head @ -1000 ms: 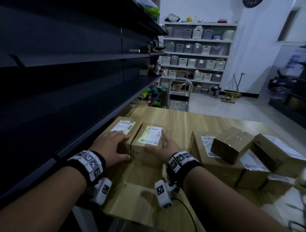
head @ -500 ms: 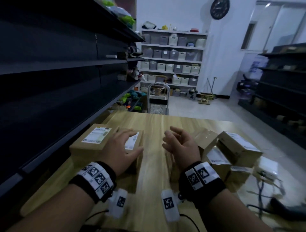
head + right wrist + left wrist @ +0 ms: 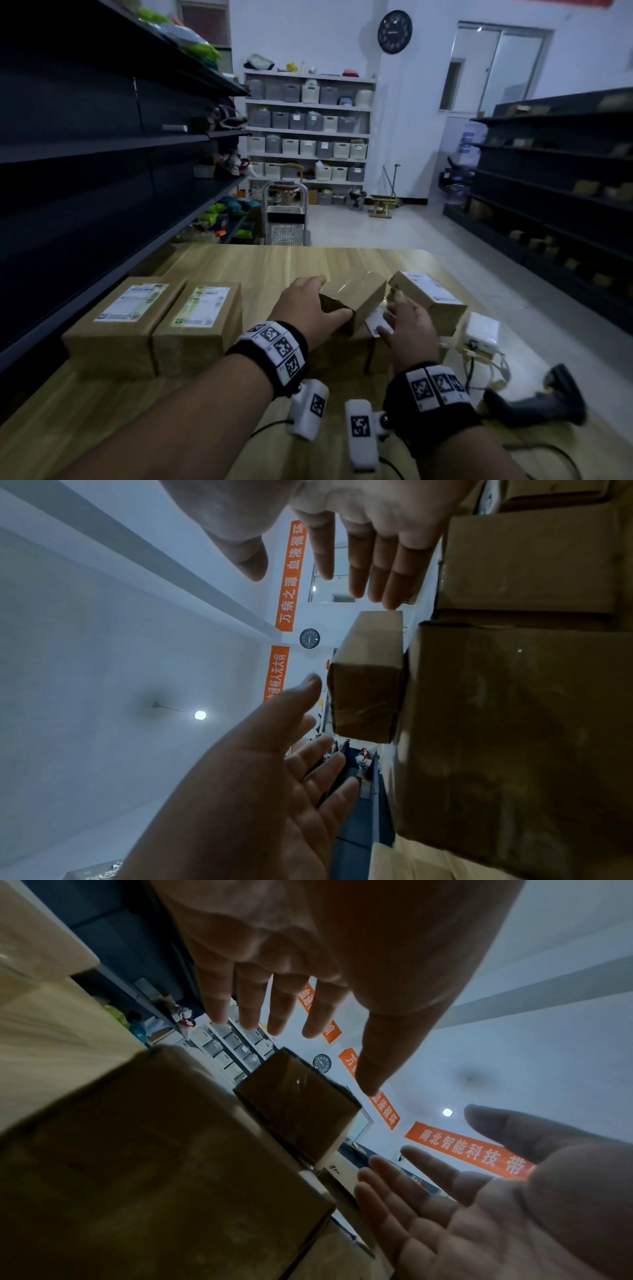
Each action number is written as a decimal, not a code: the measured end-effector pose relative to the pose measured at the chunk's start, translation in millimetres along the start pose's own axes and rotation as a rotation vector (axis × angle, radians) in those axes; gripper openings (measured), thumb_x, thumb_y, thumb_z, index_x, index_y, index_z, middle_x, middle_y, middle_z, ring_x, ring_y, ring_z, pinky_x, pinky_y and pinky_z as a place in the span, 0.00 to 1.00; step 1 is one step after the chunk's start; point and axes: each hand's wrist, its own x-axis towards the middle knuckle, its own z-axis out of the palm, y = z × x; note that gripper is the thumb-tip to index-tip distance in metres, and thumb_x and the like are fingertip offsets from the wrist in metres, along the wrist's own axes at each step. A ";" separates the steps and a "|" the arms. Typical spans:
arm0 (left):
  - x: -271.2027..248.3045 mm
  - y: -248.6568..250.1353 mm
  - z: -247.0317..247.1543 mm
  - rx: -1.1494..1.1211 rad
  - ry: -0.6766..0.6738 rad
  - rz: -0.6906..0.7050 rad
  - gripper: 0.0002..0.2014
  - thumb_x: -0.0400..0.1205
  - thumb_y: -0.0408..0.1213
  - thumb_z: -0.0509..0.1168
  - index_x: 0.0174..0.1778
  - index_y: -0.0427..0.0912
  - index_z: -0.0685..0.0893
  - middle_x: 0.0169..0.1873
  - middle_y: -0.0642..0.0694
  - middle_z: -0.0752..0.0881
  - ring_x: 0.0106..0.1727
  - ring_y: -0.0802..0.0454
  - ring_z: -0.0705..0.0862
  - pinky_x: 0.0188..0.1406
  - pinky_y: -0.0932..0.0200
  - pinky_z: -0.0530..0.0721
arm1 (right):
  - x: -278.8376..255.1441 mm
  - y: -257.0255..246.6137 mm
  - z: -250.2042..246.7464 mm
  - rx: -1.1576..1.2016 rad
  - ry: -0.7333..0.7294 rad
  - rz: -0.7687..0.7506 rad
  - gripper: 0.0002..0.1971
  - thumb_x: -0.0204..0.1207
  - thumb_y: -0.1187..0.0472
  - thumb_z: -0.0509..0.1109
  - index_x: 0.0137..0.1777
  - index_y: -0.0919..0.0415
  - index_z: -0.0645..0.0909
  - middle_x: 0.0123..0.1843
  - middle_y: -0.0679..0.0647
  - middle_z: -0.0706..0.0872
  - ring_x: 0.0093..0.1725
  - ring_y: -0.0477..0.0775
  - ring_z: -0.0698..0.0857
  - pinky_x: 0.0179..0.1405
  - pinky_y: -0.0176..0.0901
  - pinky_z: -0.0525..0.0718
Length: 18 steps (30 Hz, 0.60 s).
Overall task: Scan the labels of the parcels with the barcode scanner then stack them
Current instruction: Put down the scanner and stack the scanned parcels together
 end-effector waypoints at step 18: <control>16.2 20.7 7.3 -0.030 0.040 -0.209 0.42 0.68 0.83 0.71 0.62 0.49 0.80 0.51 0.49 0.88 0.49 0.48 0.88 0.40 0.52 0.83 | -10.1 11.1 10.6 -0.176 -0.225 -0.050 0.18 0.92 0.44 0.61 0.70 0.51 0.85 0.60 0.48 0.92 0.55 0.40 0.88 0.44 0.32 0.79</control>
